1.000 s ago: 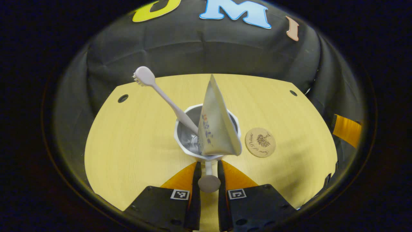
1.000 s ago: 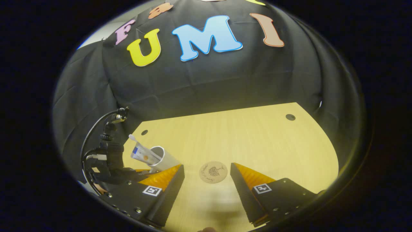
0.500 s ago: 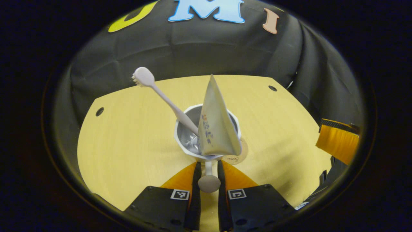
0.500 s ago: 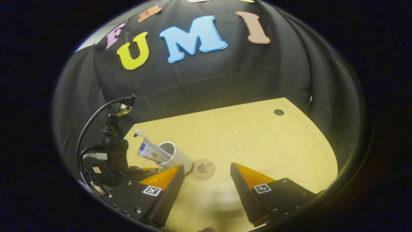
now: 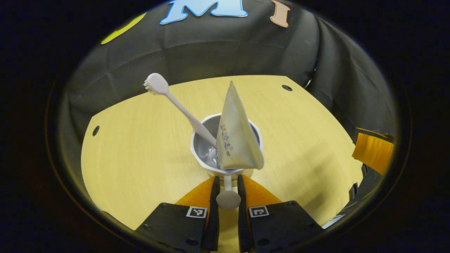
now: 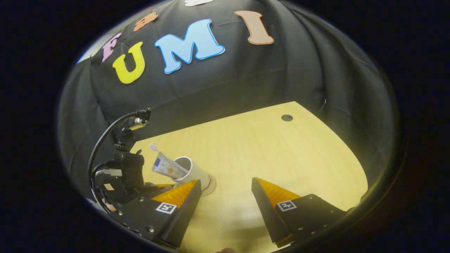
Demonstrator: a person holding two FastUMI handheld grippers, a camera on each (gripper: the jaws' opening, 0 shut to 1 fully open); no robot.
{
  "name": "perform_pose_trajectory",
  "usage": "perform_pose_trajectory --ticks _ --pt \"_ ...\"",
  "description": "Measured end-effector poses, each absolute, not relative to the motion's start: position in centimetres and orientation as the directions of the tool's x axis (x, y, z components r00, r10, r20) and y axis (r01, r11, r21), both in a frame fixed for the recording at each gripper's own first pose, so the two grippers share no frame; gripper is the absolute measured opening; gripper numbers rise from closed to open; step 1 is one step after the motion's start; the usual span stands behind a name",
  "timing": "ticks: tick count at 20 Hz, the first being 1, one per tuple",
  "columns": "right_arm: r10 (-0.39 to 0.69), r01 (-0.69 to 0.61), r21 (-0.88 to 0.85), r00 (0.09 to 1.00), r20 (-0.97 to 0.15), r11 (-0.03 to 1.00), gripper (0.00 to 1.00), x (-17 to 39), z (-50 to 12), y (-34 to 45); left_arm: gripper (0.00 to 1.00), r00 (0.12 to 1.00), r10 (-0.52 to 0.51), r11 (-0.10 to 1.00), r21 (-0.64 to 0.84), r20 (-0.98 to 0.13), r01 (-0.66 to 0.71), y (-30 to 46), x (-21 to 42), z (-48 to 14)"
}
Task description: Put the toothbrush and toothpaste on the desktop into the cup, then pick up the cup and place it on the coaster on the desktop.
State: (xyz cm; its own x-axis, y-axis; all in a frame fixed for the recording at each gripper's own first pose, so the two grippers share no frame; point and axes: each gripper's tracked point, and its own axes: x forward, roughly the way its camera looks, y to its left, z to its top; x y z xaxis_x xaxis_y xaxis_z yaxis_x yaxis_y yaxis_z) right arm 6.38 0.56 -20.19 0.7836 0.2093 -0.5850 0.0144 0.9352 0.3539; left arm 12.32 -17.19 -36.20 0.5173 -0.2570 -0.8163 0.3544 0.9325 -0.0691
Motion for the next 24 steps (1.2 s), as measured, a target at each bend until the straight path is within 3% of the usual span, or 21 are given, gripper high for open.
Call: perform_pose_trajectory --ticks 14,16,19,22,24 --pt "0.219 0.014 0.372 0.788 -0.575 0.928 0.88 5.8 -19.9 -1.5 0.31 0.534 -0.193 0.938 0.004 -0.823 0.346 -17.5 12.5 -37.3" --pt "0.221 0.008 0.371 0.791 -0.570 0.929 0.88 5.9 -19.8 -1.7 0.43 0.550 -0.187 0.939 0.015 -0.814 0.343 -17.3 12.7 -37.2" --pt "0.228 -0.006 0.368 0.794 -0.563 0.930 0.88 5.8 -19.6 -1.8 0.45 0.583 -0.203 0.941 0.008 -0.787 0.339 -17.6 12.5 -35.8" --pt "0.247 -0.033 0.370 0.799 -0.548 0.929 0.88 5.5 -18.7 -1.6 0.86 0.634 -0.221 0.947 -0.007 -0.741 0.321 -17.7 12.0 -33.9" --pt "0.265 -0.066 0.363 0.806 -0.530 0.929 0.88 5.3 -18.1 -1.5 0.86 0.680 -0.221 0.955 -0.015 -0.700 0.295 -17.6 11.2 -32.0"
